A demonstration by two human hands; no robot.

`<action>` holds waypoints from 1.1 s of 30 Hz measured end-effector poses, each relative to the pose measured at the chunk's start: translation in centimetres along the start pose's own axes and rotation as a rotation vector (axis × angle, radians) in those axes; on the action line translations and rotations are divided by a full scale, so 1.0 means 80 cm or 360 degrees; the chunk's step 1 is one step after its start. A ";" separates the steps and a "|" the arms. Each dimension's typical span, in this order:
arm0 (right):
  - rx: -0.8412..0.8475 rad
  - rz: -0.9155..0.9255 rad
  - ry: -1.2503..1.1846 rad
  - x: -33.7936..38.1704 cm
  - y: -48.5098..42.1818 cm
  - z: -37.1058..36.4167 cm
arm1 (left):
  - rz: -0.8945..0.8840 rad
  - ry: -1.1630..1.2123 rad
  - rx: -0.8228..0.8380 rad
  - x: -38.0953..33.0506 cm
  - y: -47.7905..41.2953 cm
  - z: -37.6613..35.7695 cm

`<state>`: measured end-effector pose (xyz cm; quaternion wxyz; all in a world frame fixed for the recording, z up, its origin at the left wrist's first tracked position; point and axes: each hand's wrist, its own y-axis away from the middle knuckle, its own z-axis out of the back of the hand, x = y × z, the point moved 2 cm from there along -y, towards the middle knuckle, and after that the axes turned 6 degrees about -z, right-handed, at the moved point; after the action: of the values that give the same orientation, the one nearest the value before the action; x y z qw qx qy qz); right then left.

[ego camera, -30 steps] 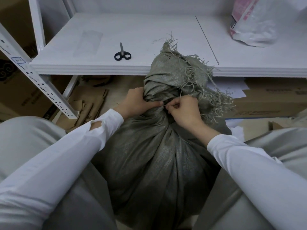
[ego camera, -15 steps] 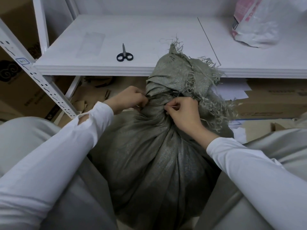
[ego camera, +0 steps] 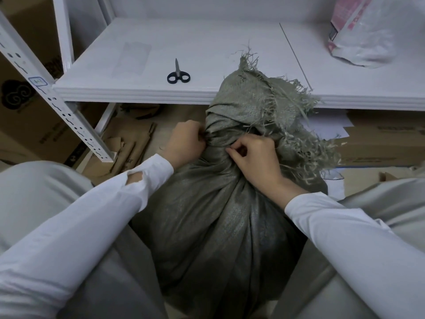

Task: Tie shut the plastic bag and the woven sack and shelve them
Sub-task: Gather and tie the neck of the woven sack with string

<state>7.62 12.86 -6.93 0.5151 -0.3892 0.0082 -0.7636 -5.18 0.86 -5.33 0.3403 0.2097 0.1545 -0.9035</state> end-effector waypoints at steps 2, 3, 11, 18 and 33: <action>-0.0010 0.0211 0.0038 0.000 0.003 -0.005 | -0.0065 -0.0094 -0.0027 0.000 0.001 -0.002; 0.0001 0.0303 0.0043 0.001 0.004 -0.007 | -0.0077 -0.0105 -0.0040 0.001 0.002 -0.003; 0.0222 0.0616 0.0062 0.010 0.004 -0.014 | 0.0018 0.0002 -0.0010 0.008 0.013 -0.007; 0.0224 0.0012 -0.0153 0.017 -0.014 -0.006 | 0.0101 0.0159 -0.0105 0.001 0.023 -0.002; 0.0266 -0.0347 -0.0111 0.011 -0.027 -0.022 | -0.0386 0.0006 -0.0150 0.005 0.047 -0.002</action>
<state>4.73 12.51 -6.75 0.4595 -0.3698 -0.1156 -0.7992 -2.83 -2.02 -6.21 0.2377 0.1749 0.2217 -0.9294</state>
